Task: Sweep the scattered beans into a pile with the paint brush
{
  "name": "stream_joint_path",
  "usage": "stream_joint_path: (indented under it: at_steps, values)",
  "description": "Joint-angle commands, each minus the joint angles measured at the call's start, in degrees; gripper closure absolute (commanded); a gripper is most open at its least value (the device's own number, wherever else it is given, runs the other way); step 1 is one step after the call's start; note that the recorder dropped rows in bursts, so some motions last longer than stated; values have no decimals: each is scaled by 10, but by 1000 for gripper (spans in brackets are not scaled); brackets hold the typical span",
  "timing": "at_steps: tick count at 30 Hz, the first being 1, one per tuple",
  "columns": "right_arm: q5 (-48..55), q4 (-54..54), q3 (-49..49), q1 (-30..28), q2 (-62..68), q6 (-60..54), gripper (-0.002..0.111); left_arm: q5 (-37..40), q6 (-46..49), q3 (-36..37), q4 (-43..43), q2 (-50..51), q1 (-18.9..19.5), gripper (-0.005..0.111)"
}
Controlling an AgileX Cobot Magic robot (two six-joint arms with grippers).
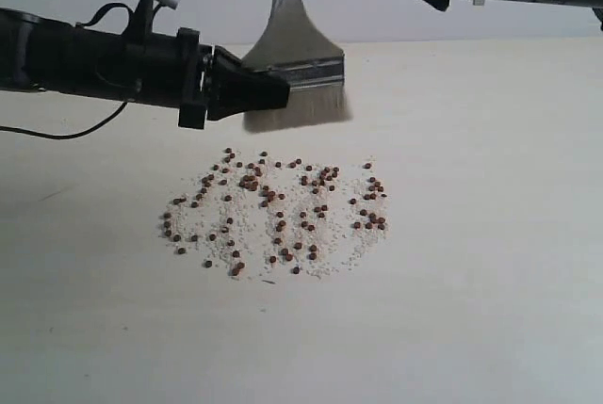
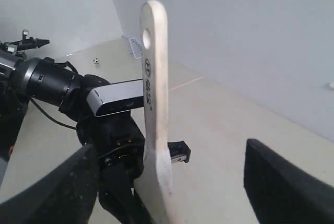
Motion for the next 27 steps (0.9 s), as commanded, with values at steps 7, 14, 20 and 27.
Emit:
stream_joint_path:
  at_steps: [7, 14, 20, 27]
  values:
    - [-10, 7, -4, 39, -4, -56, 37, 5, 28, -1, 25, -2, -40, 107]
    - [-10, 7, -4, 39, -4, -52, 37, 5, 37, -1, 18, -2, -47, 107]
    - [7, 7, -4, 39, -4, -55, 37, 5, 37, -1, 18, -2, -47, 107]
    - [11, 7, -35, 39, 18, 14, 39, 5, 37, -1, 21, -2, -47, 107]
